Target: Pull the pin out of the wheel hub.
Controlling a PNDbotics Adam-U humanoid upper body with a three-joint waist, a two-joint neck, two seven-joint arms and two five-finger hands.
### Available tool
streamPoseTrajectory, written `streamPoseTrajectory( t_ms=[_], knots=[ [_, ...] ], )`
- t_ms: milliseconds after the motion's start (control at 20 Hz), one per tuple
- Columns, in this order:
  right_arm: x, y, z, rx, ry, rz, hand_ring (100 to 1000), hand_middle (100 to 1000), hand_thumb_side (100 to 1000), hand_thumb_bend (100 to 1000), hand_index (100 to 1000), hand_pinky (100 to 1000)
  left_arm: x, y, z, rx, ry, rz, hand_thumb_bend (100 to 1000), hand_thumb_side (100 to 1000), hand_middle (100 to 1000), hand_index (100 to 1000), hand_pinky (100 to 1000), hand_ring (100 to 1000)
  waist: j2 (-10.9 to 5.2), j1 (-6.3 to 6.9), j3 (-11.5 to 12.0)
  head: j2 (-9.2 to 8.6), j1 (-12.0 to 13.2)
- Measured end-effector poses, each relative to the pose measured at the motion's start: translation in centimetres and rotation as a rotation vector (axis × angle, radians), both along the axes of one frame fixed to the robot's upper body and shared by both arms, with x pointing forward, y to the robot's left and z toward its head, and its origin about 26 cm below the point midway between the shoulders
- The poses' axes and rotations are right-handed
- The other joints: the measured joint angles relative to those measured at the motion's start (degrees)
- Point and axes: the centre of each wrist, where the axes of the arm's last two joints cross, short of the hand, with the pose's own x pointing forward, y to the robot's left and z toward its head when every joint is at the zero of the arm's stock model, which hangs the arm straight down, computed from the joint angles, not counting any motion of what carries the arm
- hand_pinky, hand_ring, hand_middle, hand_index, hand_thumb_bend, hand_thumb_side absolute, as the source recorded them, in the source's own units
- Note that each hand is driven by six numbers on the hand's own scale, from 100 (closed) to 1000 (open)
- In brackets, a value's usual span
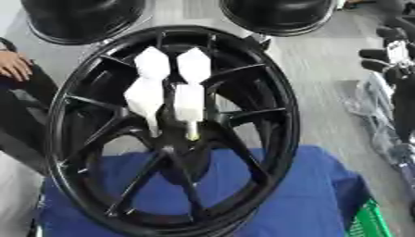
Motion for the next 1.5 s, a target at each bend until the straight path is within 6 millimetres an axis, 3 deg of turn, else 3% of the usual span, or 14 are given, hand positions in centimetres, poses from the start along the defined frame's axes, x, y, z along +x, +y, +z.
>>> streamPoseTrajectory(
  t_ms=[650, 900, 1000, 1150, 1350, 1500],
  knots=[
    [0.3, 0.4, 0.9, -0.009, -0.018, 0.023, 775, 895, 647, 100, 967, 789, -0.1, 0.1, -0.2, -0.005, 0.006, -0.002, 282, 827, 707, 754, 597, 749, 0.00, -0.68, 0.24, -0.05, 0.72],
    [0.8, 0.1, 4.0, -0.074, -0.053, 0.082, 779, 895, 620, 100, 962, 814, -0.4, 0.7, -0.9, -0.001, 0.027, 0.012, 281, 826, 707, 753, 597, 750, -1.09, -2.12, -1.42, 1.01, 2.19],
    [1.0, 0.0, 6.3, -0.119, -0.073, 0.118, 779, 895, 606, 100, 959, 813, -0.6, 1.2, -1.1, 0.007, 0.036, 0.028, 280, 827, 707, 753, 597, 750, -1.54, -2.94, -2.27, 1.80, 2.82],
    [1.3, 0.2, 9.4, -0.170, -0.103, 0.166, 779, 898, 605, 100, 958, 808, -0.9, 1.7, -1.3, 0.016, 0.044, 0.046, 280, 828, 707, 753, 597, 750, -1.96, -2.98, -2.74, 2.07, 3.43],
    [1.6, 0.1, 10.3, -0.188, -0.088, 0.187, 779, 898, 605, 100, 958, 808, -0.9, 1.9, -1.3, 0.017, 0.046, 0.055, 280, 828, 707, 753, 597, 750, -1.96, -3.01, -2.88, 2.08, 3.69],
    [1.7, 0.3, 10.6, -0.205, -0.096, 0.205, 801, 915, 544, 100, 956, 810, -1.0, 2.0, -1.5, 0.018, 0.053, 0.060, 279, 829, 707, 753, 597, 751, -2.39, -3.25, -2.57, 2.20, 3.21]
  ],
)
